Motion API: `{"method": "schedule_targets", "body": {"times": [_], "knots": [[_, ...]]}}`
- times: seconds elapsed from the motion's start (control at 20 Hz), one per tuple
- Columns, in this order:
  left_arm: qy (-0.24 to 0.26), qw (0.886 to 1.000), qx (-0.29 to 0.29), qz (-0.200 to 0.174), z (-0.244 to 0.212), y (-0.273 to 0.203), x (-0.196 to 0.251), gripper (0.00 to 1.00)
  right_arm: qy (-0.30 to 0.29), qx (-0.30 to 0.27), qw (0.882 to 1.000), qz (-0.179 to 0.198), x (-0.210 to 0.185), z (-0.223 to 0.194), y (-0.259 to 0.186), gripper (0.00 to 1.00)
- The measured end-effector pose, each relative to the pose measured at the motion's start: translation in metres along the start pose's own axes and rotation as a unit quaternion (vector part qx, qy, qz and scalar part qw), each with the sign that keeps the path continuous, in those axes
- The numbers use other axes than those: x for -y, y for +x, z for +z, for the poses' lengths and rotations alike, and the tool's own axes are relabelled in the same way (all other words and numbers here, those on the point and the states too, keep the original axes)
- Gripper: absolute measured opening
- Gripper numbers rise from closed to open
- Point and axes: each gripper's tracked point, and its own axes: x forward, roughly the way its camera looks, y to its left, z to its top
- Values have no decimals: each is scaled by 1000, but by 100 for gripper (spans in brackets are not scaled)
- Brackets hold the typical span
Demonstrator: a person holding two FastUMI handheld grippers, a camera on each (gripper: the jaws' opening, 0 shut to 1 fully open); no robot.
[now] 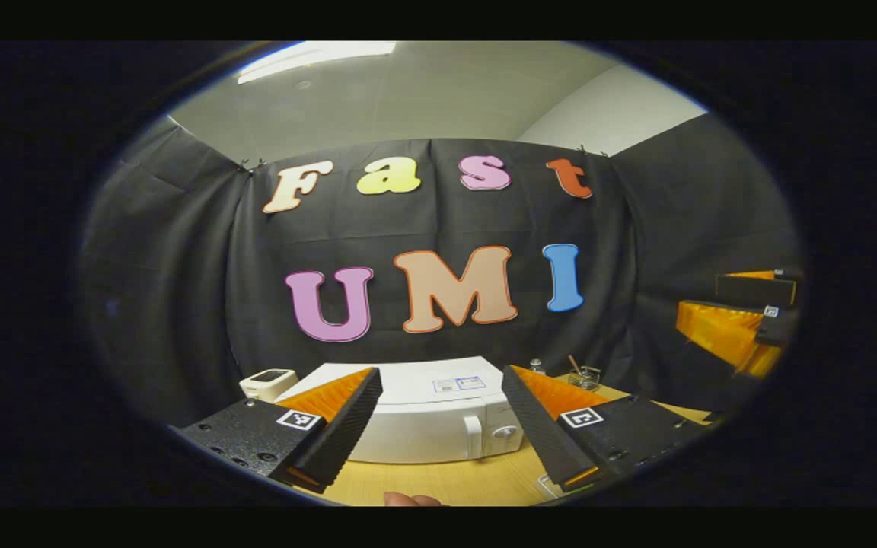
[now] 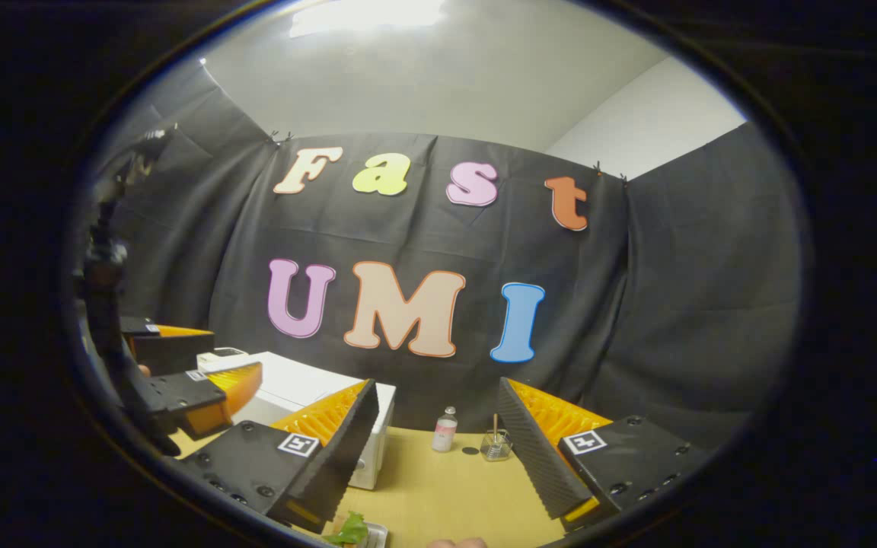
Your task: Open the microwave oven with the left hand, put the food in, and close the microwave oven.
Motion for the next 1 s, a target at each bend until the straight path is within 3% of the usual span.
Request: {"method": "schedule_targets", "body": {"times": [0.1,0.55,0.65,0.8,1.0], "knots": [[-12,1000,-2,-23,-18,10,14,98,-6,1,1000,-5,9,0,-8,96],[14,996,-80,-30,-126,64,25,98,-18,-13,999,-35,48,-5,-31,96],[36,994,-100,-31,-154,74,27,98,-22,-16,999,-40,52,-6,-33,96],[26,988,-147,-46,-200,82,38,98,-17,-30,999,-40,56,-16,-36,96],[12,983,-182,-28,-230,91,34,99,8,-49,998,-47,65,-26,-41,97]]}}
